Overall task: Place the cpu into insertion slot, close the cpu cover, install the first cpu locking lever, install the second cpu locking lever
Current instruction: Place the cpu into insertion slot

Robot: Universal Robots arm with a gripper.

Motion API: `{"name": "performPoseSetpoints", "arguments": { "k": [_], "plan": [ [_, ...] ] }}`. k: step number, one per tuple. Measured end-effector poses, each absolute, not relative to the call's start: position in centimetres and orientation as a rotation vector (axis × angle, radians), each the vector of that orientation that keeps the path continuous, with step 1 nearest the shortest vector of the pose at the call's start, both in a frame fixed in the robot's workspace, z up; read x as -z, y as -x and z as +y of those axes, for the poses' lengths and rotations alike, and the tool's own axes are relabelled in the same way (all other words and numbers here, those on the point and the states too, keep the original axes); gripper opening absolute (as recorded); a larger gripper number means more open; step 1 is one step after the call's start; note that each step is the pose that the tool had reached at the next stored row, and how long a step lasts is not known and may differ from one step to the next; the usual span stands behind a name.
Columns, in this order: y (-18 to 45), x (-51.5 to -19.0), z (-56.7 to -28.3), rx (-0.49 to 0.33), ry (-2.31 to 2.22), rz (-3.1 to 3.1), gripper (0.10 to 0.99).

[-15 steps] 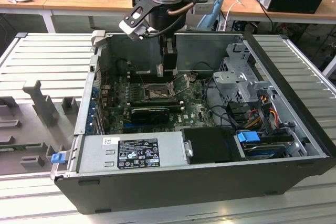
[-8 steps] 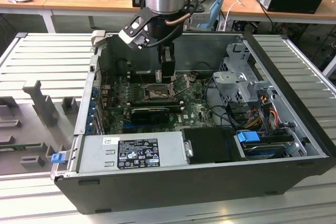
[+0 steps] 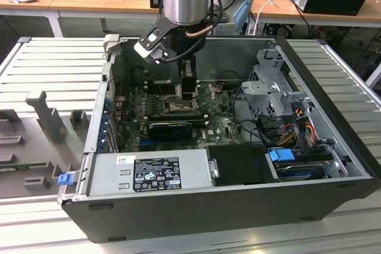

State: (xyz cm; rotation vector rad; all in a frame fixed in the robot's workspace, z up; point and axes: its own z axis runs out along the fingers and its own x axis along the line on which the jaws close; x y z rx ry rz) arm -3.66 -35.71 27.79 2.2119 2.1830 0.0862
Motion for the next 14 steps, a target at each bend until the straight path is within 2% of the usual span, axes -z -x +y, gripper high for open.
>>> {"name": "performPoseSetpoints", "arguments": {
  "k": [14],
  "plan": [
    [3.7, -26.1, -35.5, -0.086, -2.212, 2.183, 0.525]
  ]
}}
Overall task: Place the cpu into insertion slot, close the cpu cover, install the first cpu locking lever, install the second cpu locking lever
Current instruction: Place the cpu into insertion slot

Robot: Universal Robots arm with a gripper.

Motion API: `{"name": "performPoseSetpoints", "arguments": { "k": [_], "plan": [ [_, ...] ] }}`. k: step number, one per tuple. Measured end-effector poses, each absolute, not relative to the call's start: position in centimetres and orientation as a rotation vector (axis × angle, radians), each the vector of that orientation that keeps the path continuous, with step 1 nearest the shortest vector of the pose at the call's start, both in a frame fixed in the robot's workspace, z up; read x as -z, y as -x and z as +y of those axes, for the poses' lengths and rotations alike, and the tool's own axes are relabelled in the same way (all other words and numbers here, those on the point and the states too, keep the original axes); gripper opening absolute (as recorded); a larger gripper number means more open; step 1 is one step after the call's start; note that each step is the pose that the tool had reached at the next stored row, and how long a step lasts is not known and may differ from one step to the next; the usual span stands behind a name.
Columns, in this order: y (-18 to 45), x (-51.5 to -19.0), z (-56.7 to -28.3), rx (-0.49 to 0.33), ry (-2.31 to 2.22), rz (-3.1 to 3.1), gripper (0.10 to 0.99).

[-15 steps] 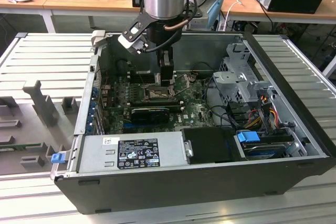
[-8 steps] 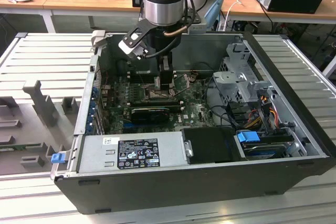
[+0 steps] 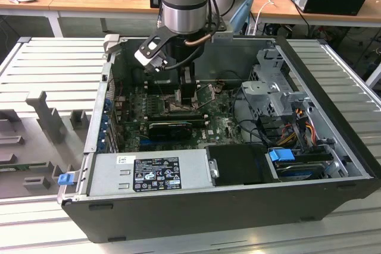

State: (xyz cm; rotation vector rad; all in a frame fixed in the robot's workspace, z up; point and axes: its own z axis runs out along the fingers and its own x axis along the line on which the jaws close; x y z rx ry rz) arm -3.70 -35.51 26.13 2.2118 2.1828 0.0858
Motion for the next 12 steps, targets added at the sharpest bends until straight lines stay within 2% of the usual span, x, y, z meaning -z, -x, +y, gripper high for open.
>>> {"name": "performPoseSetpoints", "arguments": {
  "k": [5, 12],
  "plan": [
    [3.7, -24.7, -34.9, -0.086, -2.212, 2.183, 0.525],
    [3.8, -24.3, -34.7, -0.086, -2.212, 2.183, 0.525]
  ]
}}
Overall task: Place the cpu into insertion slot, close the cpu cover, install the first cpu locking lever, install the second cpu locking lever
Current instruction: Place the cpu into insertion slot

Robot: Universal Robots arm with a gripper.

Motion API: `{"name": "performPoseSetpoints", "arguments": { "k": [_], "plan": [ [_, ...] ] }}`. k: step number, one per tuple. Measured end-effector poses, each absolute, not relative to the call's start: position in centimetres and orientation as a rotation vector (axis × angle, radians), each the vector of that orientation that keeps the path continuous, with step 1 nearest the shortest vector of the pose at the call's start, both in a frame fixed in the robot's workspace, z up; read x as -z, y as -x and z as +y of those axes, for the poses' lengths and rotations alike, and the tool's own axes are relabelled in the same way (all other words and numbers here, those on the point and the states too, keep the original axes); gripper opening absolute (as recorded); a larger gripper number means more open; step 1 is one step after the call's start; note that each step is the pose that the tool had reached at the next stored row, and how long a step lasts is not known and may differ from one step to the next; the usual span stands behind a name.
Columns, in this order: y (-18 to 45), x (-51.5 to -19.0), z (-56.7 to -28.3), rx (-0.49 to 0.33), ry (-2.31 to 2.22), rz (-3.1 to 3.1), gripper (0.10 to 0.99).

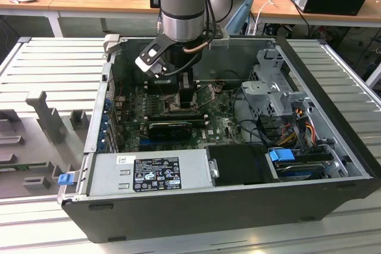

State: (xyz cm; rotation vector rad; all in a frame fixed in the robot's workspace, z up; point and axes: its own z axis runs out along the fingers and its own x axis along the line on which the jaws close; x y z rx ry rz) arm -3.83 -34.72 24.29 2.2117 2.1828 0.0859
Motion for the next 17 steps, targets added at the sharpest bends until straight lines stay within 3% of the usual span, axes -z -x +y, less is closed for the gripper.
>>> {"name": "performPoseSetpoints", "arguments": {
  "k": [17],
  "plan": [
    [4.1, -23.1, -33.5, -0.087, -2.212, 2.183, 0.525]
  ]
}}
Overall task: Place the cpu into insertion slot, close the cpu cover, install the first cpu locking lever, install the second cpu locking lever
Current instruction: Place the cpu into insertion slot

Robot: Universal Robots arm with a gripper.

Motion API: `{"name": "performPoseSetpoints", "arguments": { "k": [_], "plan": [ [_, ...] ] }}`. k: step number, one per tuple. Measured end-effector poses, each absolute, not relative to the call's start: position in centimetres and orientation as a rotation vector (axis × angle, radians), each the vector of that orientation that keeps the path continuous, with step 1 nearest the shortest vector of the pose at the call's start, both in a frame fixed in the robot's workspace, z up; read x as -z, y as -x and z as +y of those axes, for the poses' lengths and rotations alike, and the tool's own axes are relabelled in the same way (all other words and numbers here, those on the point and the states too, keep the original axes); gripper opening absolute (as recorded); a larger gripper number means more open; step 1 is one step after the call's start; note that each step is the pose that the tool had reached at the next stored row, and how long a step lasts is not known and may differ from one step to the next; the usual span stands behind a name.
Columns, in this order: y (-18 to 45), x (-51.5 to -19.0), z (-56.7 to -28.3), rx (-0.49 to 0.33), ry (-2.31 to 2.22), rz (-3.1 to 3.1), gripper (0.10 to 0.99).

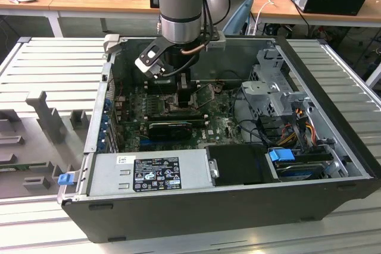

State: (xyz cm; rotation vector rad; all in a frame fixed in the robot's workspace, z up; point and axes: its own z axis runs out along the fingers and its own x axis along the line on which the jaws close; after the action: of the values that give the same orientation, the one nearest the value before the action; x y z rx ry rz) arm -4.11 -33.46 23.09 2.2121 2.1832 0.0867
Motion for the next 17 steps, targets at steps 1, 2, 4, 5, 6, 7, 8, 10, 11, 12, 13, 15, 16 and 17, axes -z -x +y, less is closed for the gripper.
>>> {"name": "performPoseSetpoints", "arguments": {
  "k": [1, 2, 4, 5, 6, 7, 8, 10, 11, 12, 13, 15, 16, 17],
  "plan": [
    [4.1, -22.9, -33.3, -0.086, -2.212, 2.183, 0.525],
    [4.1, -22.6, -33.2, -0.087, -2.212, 2.183, 0.525],
    [4.1, -22.4, -33.1, -0.087, -2.212, 2.183, 0.525],
    [4.1, -22.2, -33.1, -0.087, -2.212, 2.184, 0.525],
    [4.2, -22.1, -33.0, -0.087, -2.213, 2.184, 0.525],
    [4.2, -22.0, -33.0, -0.087, -2.213, 2.184, 0.525],
    [4.4, -22.0, -33.0, -0.087, -2.212, 2.184, 0.525],
    [4.7, -21.9, -33.0, -0.088, -2.213, 2.184, 0.525],
    [4.7, -21.8, -32.9, -0.088, -2.213, 2.184, 0.525],
    [4.7, -21.7, -32.7, -0.088, -2.213, 2.184, 0.525],
    [4.7, -21.5, -32.5, -0.088, -2.211, 2.185, 0.525],
    [4.7, -21.1, -32.3, -0.088, -2.209, 2.187, 0.525],
    [4.7, -21.0, -32.3, -0.088, -2.209, 2.188, 0.525],
    [4.7, -20.8, -32.3, -0.088, -2.209, 2.187, 0.525]
  ]
}}
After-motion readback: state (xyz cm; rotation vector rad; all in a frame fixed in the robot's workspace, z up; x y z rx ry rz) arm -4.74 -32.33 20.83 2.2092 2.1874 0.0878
